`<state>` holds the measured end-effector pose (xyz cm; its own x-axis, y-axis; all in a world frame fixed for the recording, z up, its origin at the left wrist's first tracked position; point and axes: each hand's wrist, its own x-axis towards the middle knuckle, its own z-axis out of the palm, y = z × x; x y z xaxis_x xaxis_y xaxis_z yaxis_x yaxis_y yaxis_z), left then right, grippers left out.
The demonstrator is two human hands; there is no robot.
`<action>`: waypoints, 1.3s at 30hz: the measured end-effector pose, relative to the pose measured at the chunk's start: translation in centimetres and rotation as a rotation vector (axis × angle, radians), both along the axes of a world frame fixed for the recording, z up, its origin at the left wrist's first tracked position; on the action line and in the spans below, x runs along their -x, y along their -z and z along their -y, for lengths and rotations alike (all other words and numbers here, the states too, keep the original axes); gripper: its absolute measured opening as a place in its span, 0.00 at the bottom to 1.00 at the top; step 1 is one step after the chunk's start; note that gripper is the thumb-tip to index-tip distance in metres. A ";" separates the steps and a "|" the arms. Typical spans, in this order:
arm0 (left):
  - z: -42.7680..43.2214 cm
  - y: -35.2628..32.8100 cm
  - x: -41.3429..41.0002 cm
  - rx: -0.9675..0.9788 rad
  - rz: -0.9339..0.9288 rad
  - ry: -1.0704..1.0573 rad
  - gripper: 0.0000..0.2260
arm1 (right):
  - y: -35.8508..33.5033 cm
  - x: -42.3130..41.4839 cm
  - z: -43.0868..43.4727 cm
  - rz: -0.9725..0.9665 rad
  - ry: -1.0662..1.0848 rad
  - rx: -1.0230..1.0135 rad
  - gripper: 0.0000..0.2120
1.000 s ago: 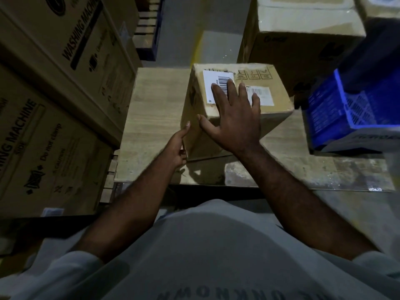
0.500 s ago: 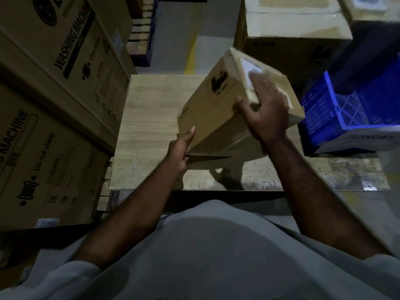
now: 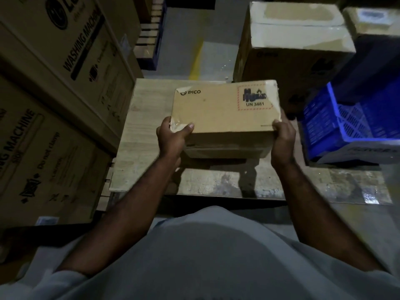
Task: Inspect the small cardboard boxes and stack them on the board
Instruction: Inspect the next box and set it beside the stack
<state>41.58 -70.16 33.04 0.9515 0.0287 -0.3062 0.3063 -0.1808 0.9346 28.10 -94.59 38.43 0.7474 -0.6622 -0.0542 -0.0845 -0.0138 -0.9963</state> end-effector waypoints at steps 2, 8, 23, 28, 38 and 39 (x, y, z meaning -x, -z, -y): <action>-0.6 1.6 -0.1 -0.016 -0.012 0.004 0.36 | 1.3 0.4 -0.1 -0.028 -0.017 -0.015 0.26; 0.2 0.0 1.4 0.054 0.022 0.072 0.24 | 2.9 1.7 1.3 -0.085 0.002 -0.019 0.21; -1.1 2.5 1.5 0.239 -0.747 0.084 0.17 | 0.8 -4.2 -3.8 -0.508 -0.635 1.154 0.47; -1.3 4.0 1.4 0.271 -0.810 0.125 0.27 | 2.8 -4.1 -3.5 -0.587 -0.592 1.359 0.49; -0.2 4.7 2.5 0.382 -0.918 0.087 0.33 | 3.0 -2.9 -1.3 -0.539 -0.550 1.359 0.43; -0.1 5.0 2.3 0.399 -0.925 0.094 0.33 | 2.9 -2.9 -1.3 -0.548 -0.554 1.352 0.43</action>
<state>39.25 -70.09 27.99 0.3287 -0.2998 -0.8956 0.9417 0.0323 0.3348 31.01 -93.25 35.49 0.9949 -0.1008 -0.0055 -0.1009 -0.9925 -0.0694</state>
